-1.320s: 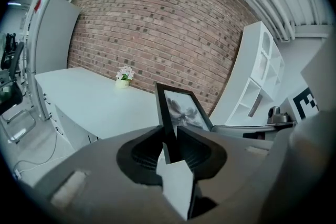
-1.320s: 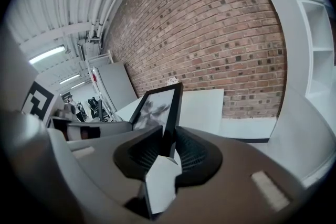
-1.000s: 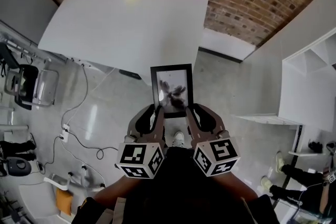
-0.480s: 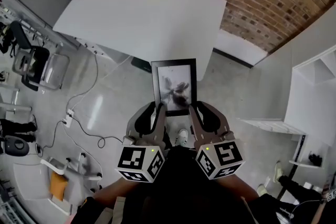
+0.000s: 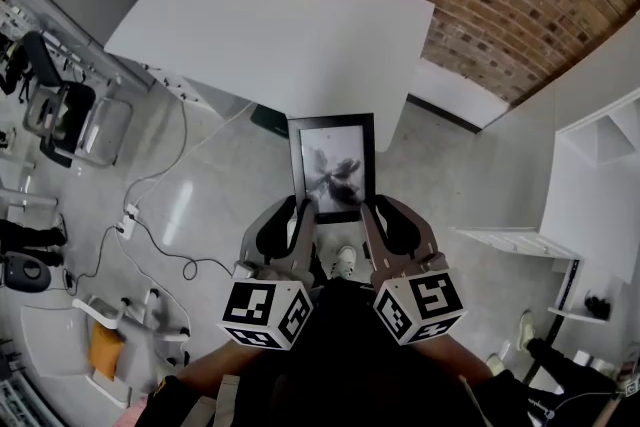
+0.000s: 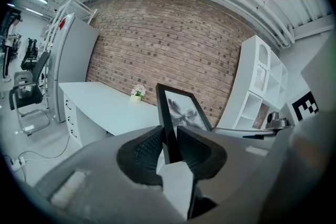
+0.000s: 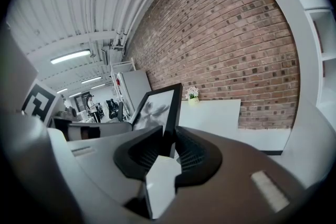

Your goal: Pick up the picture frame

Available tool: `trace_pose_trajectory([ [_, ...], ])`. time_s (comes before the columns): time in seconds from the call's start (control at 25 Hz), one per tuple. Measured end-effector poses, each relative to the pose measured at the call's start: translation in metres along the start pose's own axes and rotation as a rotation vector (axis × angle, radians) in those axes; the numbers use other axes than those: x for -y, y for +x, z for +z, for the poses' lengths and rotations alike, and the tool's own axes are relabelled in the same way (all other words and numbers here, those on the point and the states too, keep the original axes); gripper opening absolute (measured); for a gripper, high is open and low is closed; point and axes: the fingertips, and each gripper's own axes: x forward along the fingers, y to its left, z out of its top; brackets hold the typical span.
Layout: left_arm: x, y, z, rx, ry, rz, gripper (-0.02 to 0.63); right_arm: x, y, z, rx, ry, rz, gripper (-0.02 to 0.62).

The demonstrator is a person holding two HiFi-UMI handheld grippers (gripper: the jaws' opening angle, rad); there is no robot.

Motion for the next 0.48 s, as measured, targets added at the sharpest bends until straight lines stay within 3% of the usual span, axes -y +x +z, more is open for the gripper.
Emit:
trace_pose_trajectory([
  [0.48,0.007,-0.01,-0.006,0.021,-0.013,0.001,0.075,-0.002,-0.012,-0.003,0.017,-0.007,0.004,0.074],
])
